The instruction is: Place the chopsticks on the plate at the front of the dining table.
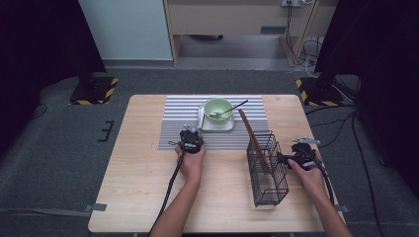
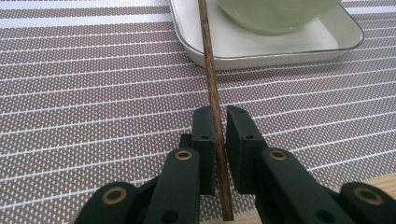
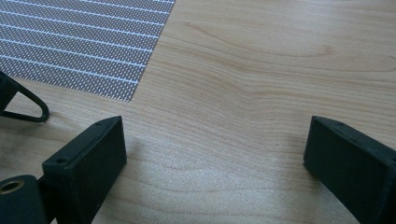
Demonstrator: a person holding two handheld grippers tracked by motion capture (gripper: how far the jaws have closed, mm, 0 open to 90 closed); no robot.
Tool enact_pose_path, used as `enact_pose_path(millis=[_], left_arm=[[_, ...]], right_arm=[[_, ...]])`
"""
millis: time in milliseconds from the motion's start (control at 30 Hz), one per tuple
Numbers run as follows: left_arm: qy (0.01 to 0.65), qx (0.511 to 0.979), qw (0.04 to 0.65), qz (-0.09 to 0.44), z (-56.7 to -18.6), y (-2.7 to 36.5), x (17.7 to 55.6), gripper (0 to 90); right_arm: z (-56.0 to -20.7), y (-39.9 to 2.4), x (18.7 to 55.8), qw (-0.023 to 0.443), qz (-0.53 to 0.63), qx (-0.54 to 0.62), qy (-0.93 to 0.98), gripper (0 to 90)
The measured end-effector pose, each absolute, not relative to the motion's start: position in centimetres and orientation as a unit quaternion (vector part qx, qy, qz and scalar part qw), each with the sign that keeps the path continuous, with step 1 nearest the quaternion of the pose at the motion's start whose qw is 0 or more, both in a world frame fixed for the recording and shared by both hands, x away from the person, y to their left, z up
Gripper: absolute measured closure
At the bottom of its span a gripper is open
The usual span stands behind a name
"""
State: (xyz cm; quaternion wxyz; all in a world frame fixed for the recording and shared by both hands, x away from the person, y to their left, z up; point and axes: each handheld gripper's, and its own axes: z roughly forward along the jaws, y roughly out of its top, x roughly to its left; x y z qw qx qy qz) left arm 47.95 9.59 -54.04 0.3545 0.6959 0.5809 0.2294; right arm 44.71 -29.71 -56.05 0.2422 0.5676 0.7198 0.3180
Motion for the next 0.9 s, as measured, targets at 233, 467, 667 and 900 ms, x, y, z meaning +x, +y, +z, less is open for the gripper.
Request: enact_pose_path(millis=[233, 467, 667, 900], left_arm=[[0.574, 0.7, 0.359, 0.227, -54.1, 8.9, 47.7, 80.5], [0.569, 0.7, 0.367, 0.226, -54.0, 8.3, 47.6, 79.0], [0.565, 0.703, 0.369, 0.225, -54.0, 7.9, 47.6, 78.5], [0.563, 0.704, 0.371, 0.223, -54.0, 7.8, 47.6, 78.8]], right_arm=[[-56.0, -29.7, 44.7, 0.242, 0.318, 0.568, 0.72, 5.7], [-56.0, -29.7, 44.7, 0.242, 0.318, 0.568, 0.72, 5.7], [-56.0, -29.7, 44.7, 0.242, 0.318, 0.567, 0.72, 5.7], [-56.0, -29.7, 44.7, 0.242, 0.318, 0.567, 0.72, 5.7]])
